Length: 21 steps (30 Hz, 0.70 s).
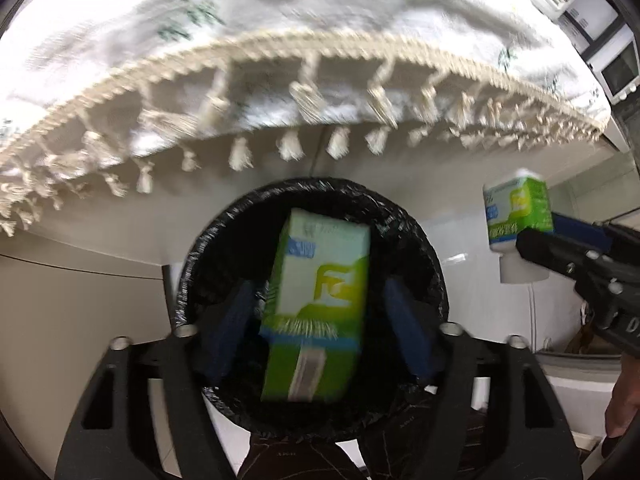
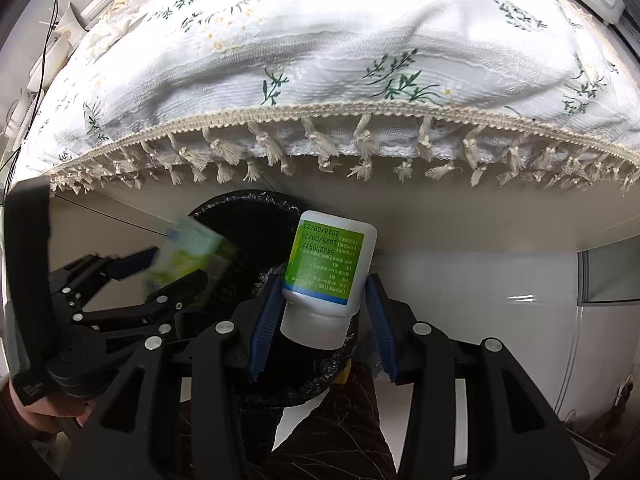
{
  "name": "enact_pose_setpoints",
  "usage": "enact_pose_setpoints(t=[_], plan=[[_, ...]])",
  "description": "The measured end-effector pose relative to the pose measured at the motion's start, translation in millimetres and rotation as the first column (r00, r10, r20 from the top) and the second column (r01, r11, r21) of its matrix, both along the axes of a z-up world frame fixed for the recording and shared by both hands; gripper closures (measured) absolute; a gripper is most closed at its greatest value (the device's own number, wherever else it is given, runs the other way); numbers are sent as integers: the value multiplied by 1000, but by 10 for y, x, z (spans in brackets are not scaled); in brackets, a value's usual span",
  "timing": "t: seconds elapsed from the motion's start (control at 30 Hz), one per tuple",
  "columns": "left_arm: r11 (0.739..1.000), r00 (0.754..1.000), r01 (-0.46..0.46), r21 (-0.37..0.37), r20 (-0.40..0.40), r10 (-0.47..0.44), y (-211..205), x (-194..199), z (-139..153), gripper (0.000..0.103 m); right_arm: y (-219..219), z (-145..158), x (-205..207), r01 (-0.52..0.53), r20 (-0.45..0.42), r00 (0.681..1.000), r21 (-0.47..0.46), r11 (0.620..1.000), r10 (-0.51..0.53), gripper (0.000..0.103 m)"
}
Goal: Collect trash
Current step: 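Lower the left tool over the black bin and open it to drop the box, then open the right tool over the black bin to drop the bottle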
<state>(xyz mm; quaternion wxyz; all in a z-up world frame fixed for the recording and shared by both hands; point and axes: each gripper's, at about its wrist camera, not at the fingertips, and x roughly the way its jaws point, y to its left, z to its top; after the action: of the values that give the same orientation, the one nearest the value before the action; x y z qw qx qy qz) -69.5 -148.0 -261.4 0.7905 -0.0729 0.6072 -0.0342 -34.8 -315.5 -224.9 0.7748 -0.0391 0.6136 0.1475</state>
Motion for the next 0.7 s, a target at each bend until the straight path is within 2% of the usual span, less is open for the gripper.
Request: enact_pose_setpoints(t=[0.43, 0.7], plan=[[994, 992, -106, -10, 61, 107, 445, -142, 285, 7, 499, -157, 6, -72, -23, 997, 14, 997, 72, 62], [985, 983, -171, 0, 69, 171, 751, -231, 331, 6, 935, -360, 14, -113, -43, 993, 7, 994, 113, 62]])
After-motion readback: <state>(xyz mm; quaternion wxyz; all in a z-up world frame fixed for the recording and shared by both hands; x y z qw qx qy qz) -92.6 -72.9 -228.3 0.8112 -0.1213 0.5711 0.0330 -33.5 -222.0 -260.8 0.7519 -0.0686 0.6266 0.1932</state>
